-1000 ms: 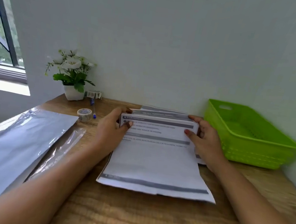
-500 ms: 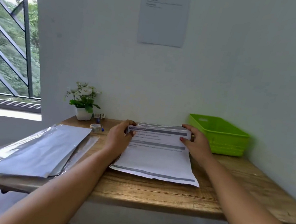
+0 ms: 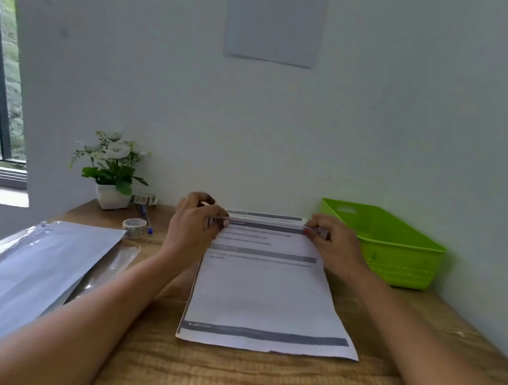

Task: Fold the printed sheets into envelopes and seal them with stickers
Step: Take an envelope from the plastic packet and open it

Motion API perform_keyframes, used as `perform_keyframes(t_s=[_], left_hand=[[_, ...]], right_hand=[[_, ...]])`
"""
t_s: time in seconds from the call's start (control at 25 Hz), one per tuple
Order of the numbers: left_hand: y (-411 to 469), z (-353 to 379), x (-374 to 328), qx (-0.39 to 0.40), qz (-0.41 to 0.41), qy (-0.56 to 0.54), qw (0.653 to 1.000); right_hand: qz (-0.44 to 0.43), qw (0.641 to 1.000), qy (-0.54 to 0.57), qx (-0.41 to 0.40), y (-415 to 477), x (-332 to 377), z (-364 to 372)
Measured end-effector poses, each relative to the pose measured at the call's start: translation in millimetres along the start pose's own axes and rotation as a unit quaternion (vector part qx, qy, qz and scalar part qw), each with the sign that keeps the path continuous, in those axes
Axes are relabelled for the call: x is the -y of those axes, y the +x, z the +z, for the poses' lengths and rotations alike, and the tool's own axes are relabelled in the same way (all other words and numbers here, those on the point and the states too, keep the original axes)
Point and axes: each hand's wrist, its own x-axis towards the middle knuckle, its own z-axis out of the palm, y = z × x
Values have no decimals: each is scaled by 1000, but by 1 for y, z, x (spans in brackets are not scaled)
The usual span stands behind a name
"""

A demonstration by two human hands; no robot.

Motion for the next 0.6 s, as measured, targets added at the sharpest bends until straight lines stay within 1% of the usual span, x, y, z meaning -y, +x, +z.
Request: perform_keyframes(t_s=[0.12,0.16,0.24,0.28,0.48,0.52,0.6], left_hand=[[7,-3,4,7,-14,-79,997],[6,-5,1,6,-18,-86,996],[4,-8,-6,9,-21,-96,995],[2,-9,-10,11,-22,-104,994],[-6,-12,-25,24,-12,-130,991],[-8,-12,-26,21,-16,-135,990],[-8,-13,-25,11,-40,-153,987]], right_hand=[[-4,1000,13,-26,2,5,1],[-22,999,-7,-39,0,8,3],[-65,990,-110,-55,-3,20,10],[-85,985,-141,-57,-4,29,15],[-162,977,-132,-32,-3,77,38],[-163,978,-130,-22,-3,78,38],[-138,980,-140,-21,0,69,26]])
